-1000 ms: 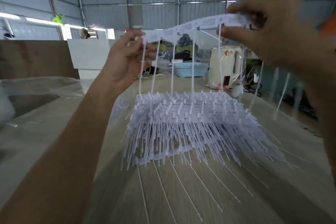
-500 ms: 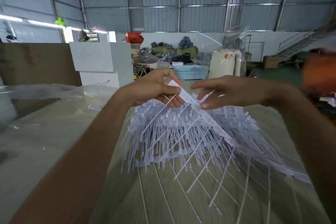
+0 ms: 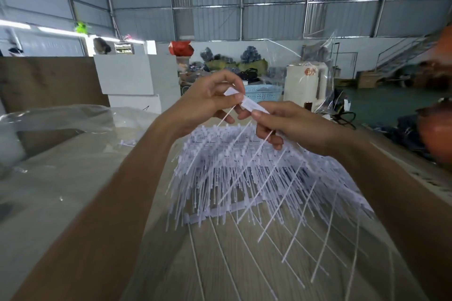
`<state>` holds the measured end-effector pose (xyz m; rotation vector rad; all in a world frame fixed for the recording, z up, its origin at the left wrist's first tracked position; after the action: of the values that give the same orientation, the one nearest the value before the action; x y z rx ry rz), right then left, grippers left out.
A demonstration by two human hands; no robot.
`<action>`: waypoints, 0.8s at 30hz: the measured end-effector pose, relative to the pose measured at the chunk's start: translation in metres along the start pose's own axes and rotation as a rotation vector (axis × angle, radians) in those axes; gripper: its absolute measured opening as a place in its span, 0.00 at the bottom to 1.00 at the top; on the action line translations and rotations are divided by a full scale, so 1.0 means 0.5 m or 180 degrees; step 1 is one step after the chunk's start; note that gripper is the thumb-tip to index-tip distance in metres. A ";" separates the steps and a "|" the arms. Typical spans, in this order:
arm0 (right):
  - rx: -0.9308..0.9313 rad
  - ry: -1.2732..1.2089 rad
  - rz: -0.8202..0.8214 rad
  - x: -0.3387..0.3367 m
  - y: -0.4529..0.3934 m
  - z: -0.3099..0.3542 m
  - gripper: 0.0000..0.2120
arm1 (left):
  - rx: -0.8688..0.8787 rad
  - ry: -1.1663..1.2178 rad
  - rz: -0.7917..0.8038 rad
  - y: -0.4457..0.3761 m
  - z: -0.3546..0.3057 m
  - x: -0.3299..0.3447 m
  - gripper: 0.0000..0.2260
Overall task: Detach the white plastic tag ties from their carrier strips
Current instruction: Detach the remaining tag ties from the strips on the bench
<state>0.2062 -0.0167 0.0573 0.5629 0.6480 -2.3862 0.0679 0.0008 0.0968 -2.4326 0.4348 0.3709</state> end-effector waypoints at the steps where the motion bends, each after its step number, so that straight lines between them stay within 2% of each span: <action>1: -0.0004 -0.0105 0.0057 0.003 0.001 0.001 0.17 | 0.0011 0.0074 0.0013 0.002 0.000 0.000 0.07; 3: -0.0014 -0.0298 0.0069 0.003 0.003 0.003 0.18 | 0.0045 0.0126 -0.0009 0.006 0.000 -0.002 0.12; 6: -0.0031 -0.0426 0.0035 0.002 0.004 0.003 0.14 | 0.0120 0.0044 -0.0107 0.007 -0.002 -0.003 0.08; 11: -0.0122 0.0066 -0.0294 -0.007 -0.002 0.012 0.10 | -0.0014 0.0055 -0.0196 0.002 0.005 -0.003 0.04; 14: -0.0169 0.0609 -0.0560 -0.004 -0.011 0.020 0.10 | -0.0057 -0.0102 -0.0266 -0.001 0.007 0.001 0.10; 16: -0.0244 0.0724 -0.0719 -0.005 -0.016 0.027 0.13 | -0.0105 -0.0088 -0.0265 -0.002 0.006 -0.002 0.10; 19: -0.0331 0.0654 -0.0760 -0.013 -0.011 0.038 0.20 | -0.0289 0.0080 -0.0070 0.002 0.014 -0.002 0.06; 22: -0.0312 0.0668 -0.0693 -0.015 -0.009 0.029 0.13 | -0.0451 0.0136 0.0213 0.012 0.027 0.017 0.01; 24: -0.0229 0.0656 -0.0719 -0.018 -0.012 0.013 0.09 | -0.0486 0.0112 0.0250 0.014 0.034 0.022 0.04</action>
<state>0.2075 -0.0122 0.0689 0.7458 0.9276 -2.5208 0.0723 0.0042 0.0762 -2.5789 0.5361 0.4089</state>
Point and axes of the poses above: each hand's wrist, its own y-axis away from the middle knuckle, its own x-axis out of the palm, z = x × y, the point moved 9 cm from there along -y, towards the middle knuckle
